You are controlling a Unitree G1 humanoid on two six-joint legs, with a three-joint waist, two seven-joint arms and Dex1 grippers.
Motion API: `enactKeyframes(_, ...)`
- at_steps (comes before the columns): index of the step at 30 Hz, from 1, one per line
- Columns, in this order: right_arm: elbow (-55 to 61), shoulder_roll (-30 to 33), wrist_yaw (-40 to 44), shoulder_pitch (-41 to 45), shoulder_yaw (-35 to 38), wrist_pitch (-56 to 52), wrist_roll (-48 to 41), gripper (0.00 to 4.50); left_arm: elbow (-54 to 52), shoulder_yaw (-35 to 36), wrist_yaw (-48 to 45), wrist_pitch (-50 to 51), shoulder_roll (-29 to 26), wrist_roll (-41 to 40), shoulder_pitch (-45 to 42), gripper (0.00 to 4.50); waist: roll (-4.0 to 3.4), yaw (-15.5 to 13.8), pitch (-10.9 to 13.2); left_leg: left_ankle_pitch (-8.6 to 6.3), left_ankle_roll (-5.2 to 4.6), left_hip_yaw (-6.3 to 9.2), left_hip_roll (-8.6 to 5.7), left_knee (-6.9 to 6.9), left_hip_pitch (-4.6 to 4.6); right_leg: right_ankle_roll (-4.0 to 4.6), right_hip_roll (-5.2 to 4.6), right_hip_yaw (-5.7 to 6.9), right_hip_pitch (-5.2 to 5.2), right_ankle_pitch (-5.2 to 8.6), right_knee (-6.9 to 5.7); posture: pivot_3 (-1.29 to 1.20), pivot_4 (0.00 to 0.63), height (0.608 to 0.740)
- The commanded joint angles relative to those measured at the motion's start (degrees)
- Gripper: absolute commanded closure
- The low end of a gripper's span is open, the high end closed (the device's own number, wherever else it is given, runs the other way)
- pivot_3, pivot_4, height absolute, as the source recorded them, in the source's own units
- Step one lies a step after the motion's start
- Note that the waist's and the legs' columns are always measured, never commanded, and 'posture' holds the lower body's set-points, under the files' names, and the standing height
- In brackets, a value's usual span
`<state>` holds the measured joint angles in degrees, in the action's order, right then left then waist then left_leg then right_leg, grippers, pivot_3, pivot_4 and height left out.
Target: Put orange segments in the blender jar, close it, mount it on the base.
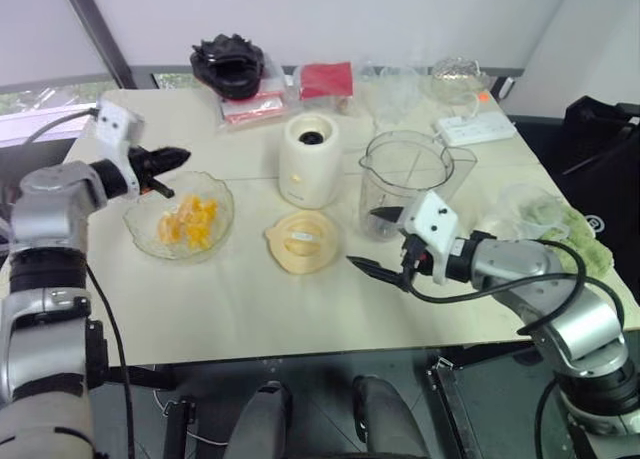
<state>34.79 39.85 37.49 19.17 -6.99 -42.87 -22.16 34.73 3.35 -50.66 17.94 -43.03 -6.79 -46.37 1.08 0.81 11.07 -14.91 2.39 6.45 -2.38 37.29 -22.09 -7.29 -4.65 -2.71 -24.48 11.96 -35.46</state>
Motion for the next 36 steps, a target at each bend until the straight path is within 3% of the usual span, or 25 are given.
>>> enactKeyframes(1, 1.9, -0.3, -0.2, 0.3, 0.2, 0.7, 0.2, 0.00, 2.0, -7.4, 2.2, -8.9, -1.3, 9.6, -2.0, 4.21, 0.00, 0.0, 0.0, 0.00, 0.00, 0.00, 0.00, 0.00, -0.01, 0.00, 0.00, 0.00, 0.00, 0.00, 0.02, 0.00, 0.150, 0.740)
enactKeyframes(7, 0.3, 0.0, 1.7, 1.7, -0.4, 1.3, 0.0, 0.00, 11.2, -16.6, -3.3, -18.9, 0.1, 17.6, -8.7, 4.21, 0.01, -0.1, 0.0, 0.00, 0.00, 0.00, 0.00, -0.01, -0.07, 0.00, 0.01, 0.01, 0.00, 0.00, 0.09, 0.00, 0.150, 0.740)
enactKeyframes(11, -1.8, 0.2, 3.6, 3.3, -0.8, 2.2, 0.3, 0.00, 21.4, -22.1, -3.0, -26.6, 0.9, 24.2, -15.3, 2.45, 0.03, 0.0, 0.0, 0.00, 0.00, 0.00, -0.01, 0.02, -0.09, 0.00, 0.01, 0.02, 0.00, 0.00, 0.09, 0.00, 0.150, 0.740)
enactKeyframes(15, -2.7, 0.5, 4.8, 3.5, -1.1, 3.1, 0.9, 0.00, 29.1, -25.6, -4.9, -29.5, 1.6, 28.5, -19.2, 0.30, 0.03, 0.4, 0.0, -0.01, -0.01, -0.01, -0.01, -0.04, -0.09, -0.03, 0.01, 0.02, -0.01, 0.02, 0.13, 0.00, 0.150, 0.740)
enactKeyframes(27, -3.0, -0.4, 5.3, 3.4, -1.4, 3.6, 1.9, 0.00, 40.1, -27.0, 6.1, -24.6, 3.4, 35.1, -21.1, 0.30, 0.09, 0.0, 0.1, -0.01, -0.02, 0.01, -0.02, 0.00, -0.16, -0.05, 0.01, 0.02, -0.06, 0.02, 0.10, 0.00, 0.150, 0.740)
enactKeyframes(36, -3.1, -0.5, 5.4, 3.5, -1.6, 3.7, 2.1, 0.00, 40.8, -16.9, 7.0, -15.6, 7.6, 26.2, -20.6, 0.30, 0.09, 0.1, 0.1, -0.01, -0.02, 0.02, -0.02, 0.01, -0.17, -0.05, 0.01, 0.03, -0.06, 0.02, 0.09, 0.00, 0.150, 0.740)
